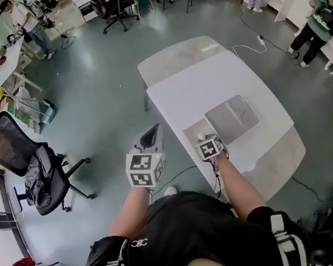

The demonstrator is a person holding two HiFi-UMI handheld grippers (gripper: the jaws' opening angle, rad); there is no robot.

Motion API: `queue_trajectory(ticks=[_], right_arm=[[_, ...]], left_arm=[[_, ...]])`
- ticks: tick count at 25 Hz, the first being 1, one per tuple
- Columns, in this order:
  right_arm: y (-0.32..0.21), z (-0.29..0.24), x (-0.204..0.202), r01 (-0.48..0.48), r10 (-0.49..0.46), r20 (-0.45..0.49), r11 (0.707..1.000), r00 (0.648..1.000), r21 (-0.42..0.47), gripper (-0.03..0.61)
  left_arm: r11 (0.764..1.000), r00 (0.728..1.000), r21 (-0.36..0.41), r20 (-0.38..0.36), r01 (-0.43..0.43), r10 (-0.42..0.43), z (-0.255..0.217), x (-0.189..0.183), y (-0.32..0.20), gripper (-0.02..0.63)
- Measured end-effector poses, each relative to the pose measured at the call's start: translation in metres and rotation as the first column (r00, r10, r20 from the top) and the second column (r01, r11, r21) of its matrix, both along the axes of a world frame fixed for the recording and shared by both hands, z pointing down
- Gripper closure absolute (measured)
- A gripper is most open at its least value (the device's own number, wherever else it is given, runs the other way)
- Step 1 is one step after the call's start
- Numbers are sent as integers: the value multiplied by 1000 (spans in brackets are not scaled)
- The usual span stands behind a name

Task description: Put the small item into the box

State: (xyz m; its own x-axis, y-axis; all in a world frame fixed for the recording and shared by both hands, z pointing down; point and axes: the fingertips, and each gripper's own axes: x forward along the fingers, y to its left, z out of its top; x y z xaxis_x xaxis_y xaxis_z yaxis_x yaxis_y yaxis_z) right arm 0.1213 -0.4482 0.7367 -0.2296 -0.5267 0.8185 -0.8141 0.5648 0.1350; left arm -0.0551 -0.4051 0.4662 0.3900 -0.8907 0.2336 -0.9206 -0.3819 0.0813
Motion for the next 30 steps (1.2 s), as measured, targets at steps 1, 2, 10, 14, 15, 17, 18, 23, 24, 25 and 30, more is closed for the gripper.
queue_trajectory(ticks=[1, 2, 10, 14, 15, 17, 18, 23, 24, 25, 30], right_arm=[[1, 3, -2, 6, -6, -5, 1000, 1000, -11, 451], [2, 5, -3, 12, -12, -11, 1000, 1000, -19, 453], [4, 17, 1, 17, -23, -82, 997, 996, -78, 453], [3, 17, -1, 13, -19, -80, 997, 997, -72, 449], [3, 16, 0, 13, -18, -74, 998, 997, -68, 446], [3, 14, 2, 7, -11, -72, 998, 997, -65, 428], [3, 12, 2, 5, -9, -70, 998, 998, -62, 422], [1, -1, -1, -1, 0, -35, 999, 999, -33, 408], [0, -4, -1, -5, 5, -26, 1000, 1000, -20, 408], [-1, -8, 0, -11, 11, -16, 1000, 1000, -5, 410], [3, -23, 7, -83, 78, 85, 995, 993, 54, 446]], left_arm=[[1000, 1000, 0, 0, 2, -2, 0, -2, 1, 601], [1000, 1000, 0, -1, 4, -4, 1, -3, 1, 601], [1000, 1000, -1, -5, 13, -13, 2, -5, 5, 601], [1000, 1000, 1, -8, 13, -13, 2, -6, 7, 601], [1000, 1000, 1, -8, 13, -13, 2, -5, 8, 601], [1000, 1000, -3, -8, 13, -13, 2, -4, 9, 601], [1000, 1000, -4, -8, 13, -13, 3, -4, 10, 601], [1000, 1000, 1, -9, 4, -4, 1, -6, 11, 601], [1000, 1000, 1, -8, 2, -2, 2, -5, 11, 601], [1000, 1000, 0, -6, -1, 1, 3, -4, 11, 601], [1000, 1000, -6, -11, -23, 23, 9, 2, 13, 601]])
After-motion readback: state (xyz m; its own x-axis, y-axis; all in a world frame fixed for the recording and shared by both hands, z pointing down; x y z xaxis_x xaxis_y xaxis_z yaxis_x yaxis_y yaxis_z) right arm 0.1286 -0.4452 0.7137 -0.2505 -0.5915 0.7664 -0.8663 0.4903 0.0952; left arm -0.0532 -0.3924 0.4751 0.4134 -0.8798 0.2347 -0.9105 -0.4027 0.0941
